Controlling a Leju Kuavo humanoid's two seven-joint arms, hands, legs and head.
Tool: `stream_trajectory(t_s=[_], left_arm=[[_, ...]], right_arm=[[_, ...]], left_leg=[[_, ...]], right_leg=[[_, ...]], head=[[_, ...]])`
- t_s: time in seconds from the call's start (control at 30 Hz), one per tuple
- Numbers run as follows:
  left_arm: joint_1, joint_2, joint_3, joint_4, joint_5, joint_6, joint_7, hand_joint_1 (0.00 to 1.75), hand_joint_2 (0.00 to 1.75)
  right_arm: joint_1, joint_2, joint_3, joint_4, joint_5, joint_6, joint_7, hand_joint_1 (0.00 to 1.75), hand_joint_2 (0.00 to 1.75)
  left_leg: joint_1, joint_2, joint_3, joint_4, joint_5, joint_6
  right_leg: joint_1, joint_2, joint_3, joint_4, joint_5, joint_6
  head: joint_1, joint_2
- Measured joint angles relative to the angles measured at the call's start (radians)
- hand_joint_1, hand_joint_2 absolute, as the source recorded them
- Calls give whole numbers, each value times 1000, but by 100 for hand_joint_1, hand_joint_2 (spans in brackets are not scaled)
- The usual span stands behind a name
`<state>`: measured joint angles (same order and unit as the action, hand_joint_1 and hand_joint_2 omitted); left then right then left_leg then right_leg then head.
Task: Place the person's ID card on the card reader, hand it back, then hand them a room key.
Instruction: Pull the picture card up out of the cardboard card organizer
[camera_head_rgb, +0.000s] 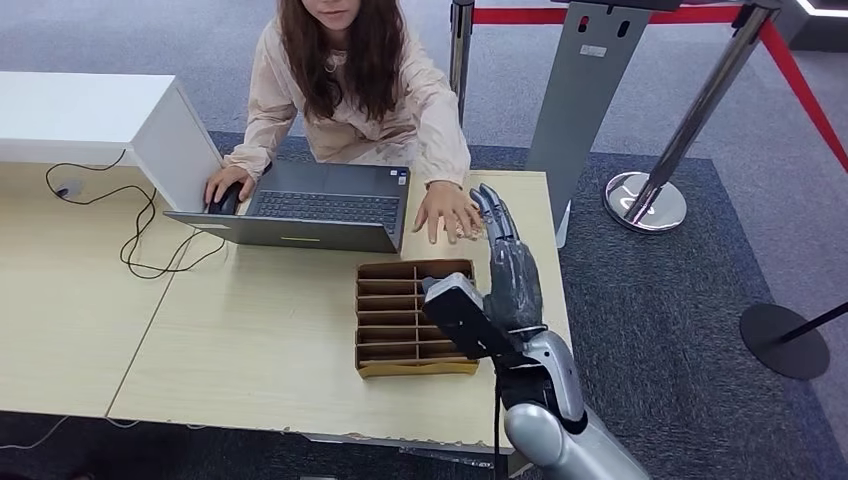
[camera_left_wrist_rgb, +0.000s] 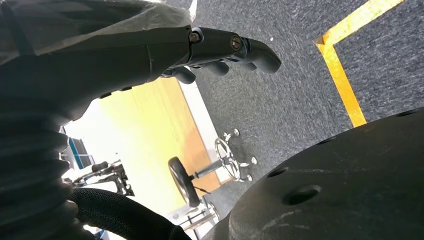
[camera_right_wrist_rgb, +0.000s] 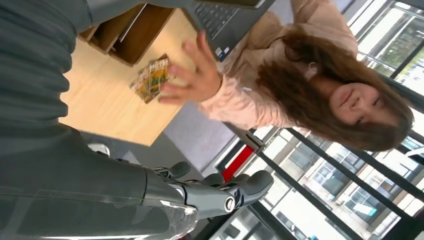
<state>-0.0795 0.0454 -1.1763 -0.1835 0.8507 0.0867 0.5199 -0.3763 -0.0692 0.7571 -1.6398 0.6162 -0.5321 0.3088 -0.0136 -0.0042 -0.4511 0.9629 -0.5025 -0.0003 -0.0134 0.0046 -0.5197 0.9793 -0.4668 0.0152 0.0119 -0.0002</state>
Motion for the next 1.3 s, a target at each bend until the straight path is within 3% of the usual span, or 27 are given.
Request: stream_trajectory(t_s=[0.27, 0.8, 0.87, 1.0, 1.2, 1.3], left_arm=[[-1, 0, 0, 0, -2, -1, 3, 0, 0], [0, 0, 0, 0, 2, -3, -6, 0, 0], [0, 0, 0, 0, 3, -4, -7, 0, 0], [0, 0, 0, 0, 3, -5, -9, 0, 0], [0, 0, 0, 0, 3, -6, -9, 0, 0], [0, 0, 0, 0, 3, -7, -10, 0, 0]], right_arm=[[-71, -18, 27, 29, 71, 52, 52, 0, 175], [-87, -28, 58, 67, 111, 89, 63, 6, 175], [-89, -29, 63, 75, 128, 100, 66, 21, 175], [-92, -28, 75, 93, 152, 110, 67, 81, 175], [-106, -24, 97, 130, 188, 127, 71, 130, 175], [-114, -18, 107, 152, 203, 134, 74, 146, 175]], left_leg=[[0, 0, 0, 0, 0, 0], [0, 0, 0, 0, 0, 0], [0, 0, 0, 0, 0, 0], [0, 0, 0, 0, 0, 0], [0, 0, 0, 0, 0, 0], [0, 0, 0, 0, 0, 0]], right_leg=[[0, 0, 0, 0, 0, 0], [0, 0, 0, 0, 0, 0], [0, 0, 0, 0, 0, 0], [0, 0, 0, 0, 0, 0], [0, 0, 0, 0, 0, 0], [0, 0, 0, 0, 0, 0]], head=[[0, 0], [0, 0], [0, 0], [0, 0], [0, 0], [0, 0]])
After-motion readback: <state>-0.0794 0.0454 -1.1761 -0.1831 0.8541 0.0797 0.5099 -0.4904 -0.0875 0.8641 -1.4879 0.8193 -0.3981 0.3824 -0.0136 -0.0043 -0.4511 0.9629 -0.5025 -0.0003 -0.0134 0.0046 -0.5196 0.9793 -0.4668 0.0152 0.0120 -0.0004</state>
